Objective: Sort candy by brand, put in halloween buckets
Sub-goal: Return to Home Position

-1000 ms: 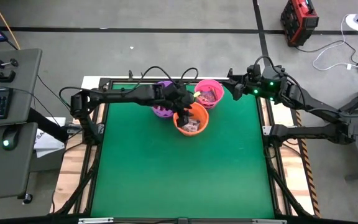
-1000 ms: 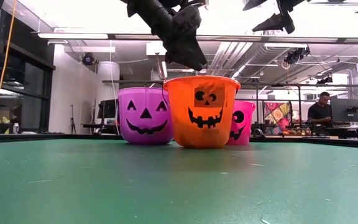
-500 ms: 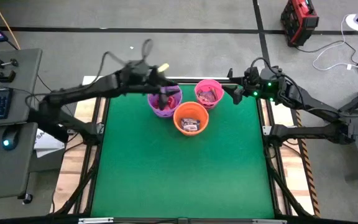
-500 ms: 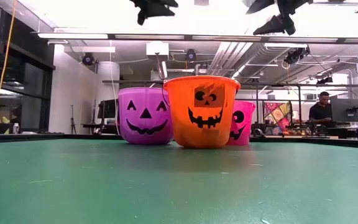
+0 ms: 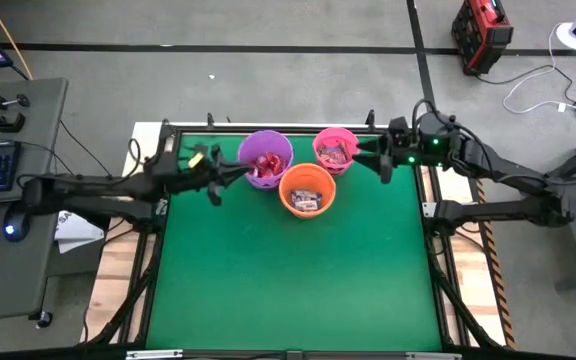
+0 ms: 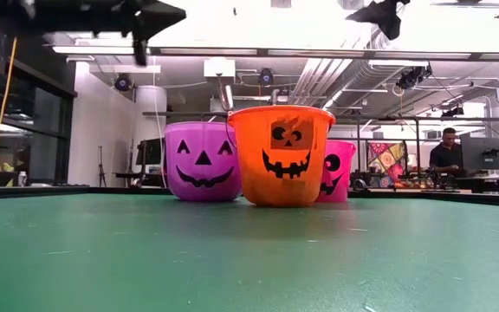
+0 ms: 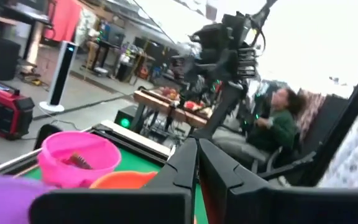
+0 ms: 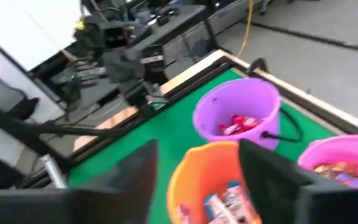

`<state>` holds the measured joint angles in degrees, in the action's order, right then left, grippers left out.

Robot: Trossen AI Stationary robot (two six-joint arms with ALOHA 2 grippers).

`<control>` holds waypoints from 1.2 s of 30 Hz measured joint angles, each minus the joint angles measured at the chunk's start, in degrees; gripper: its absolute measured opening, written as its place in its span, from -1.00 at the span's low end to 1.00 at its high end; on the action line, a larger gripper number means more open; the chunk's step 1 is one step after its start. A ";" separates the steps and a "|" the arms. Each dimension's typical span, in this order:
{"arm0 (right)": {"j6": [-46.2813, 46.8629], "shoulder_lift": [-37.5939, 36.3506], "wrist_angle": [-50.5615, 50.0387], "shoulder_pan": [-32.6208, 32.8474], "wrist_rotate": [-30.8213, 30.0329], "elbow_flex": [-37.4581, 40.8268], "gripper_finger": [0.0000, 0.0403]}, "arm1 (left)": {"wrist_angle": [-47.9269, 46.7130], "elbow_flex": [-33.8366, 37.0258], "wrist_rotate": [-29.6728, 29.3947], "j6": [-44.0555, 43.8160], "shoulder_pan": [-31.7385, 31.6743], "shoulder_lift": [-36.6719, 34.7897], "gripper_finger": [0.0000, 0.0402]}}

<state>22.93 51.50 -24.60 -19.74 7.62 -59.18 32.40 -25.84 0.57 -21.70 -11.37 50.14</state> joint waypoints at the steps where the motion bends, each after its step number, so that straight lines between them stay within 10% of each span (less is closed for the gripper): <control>1: 0.73 -0.02 -0.13 0.81 0.04 0.00 0.00 | 1.48 2.23 -0.85 -0.71 0.15 -1.42 -0.99; 7: 2.80 -0.23 -6.00 5.37 2.06 0.00 -0.92 | 5.50 12.39 -4.35 -4.67 1.58 -8.91 -1.00; 36: 11.32 -17.66 -10.47 27.51 -14.71 9.54 -1.00 | 1.88 25.15 -7.19 -20.18 2.58 -20.53 -1.00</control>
<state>34.25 33.84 -35.07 7.76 -7.09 -49.63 34.27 -0.69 -6.62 -41.88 -8.80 29.61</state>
